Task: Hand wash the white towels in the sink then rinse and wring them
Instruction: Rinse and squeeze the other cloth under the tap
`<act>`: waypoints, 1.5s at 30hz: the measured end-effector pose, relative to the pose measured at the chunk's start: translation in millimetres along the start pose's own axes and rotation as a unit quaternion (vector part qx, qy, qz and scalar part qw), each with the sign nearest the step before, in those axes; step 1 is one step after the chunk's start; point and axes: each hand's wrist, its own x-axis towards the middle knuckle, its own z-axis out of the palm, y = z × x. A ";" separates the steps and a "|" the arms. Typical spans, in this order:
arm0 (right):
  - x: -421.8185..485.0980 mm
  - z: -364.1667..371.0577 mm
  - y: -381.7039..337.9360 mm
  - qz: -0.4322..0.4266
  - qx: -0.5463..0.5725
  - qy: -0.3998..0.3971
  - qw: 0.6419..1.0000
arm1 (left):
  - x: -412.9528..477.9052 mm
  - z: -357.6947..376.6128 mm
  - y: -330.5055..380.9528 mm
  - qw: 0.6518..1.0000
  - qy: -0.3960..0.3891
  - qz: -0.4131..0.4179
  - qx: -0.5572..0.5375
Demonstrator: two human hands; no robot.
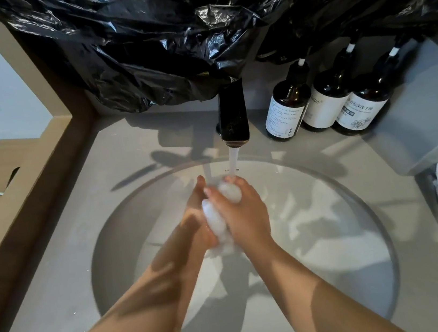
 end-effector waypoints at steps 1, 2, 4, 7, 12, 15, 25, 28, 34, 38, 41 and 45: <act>2.5 -1.7 -0.5 0.020 -0.013 0.032 0.999 | 5.5 -1.8 -4.5 1.000 -0.001 0.012 -0.016; 6.5 -2.5 0.5 0.036 0.002 0.048 0.998 | 9.1 -1.2 -7.4 1.000 0.003 0.027 -0.007; 10.8 -2.7 3.2 0.063 0.063 0.054 0.995 | 15.8 -0.2 -11.6 0.998 0.014 0.053 0.024; 13.7 -0.6 10.2 0.076 0.137 0.071 0.985 | 8.4 8.9 -11.8 0.993 -0.022 0.102 0.051; 23.7 -2.3 22.3 0.176 0.188 0.014 0.966 | 9.2 5.5 -16.0 0.935 0.152 0.224 0.229; 25.4 -16.5 22.1 0.287 0.275 -0.073 0.915 | 8.4 -3.9 -16.7 0.894 0.120 0.248 0.354; 26.3 -30.5 22.9 0.210 0.144 -0.139 0.957 | -10.5 -14.9 -1.1 0.787 0.081 0.279 0.545; 26.8 -29.8 20.3 0.173 0.184 -0.101 0.962 | -18.0 -11.2 8.0 0.805 0.055 0.317 0.499; 19.1 -41.6 1.6 0.051 0.221 0.029 0.973 | -15.9 -16.6 25.7 0.912 0.108 0.287 0.271; 3.0 -61.9 -19.3 -0.023 0.301 0.056 0.952 | -22.8 -16.9 24.2 0.957 0.025 0.243 0.157; 4.9 -71.4 -27.8 -0.006 0.263 0.011 0.965 | -22.3 -12.2 25.9 0.963 0.027 0.235 0.131; 15.7 -68.5 -3.3 0.119 0.001 -0.104 0.988 | -21.3 -3.2 20.0 0.970 0.007 0.190 0.152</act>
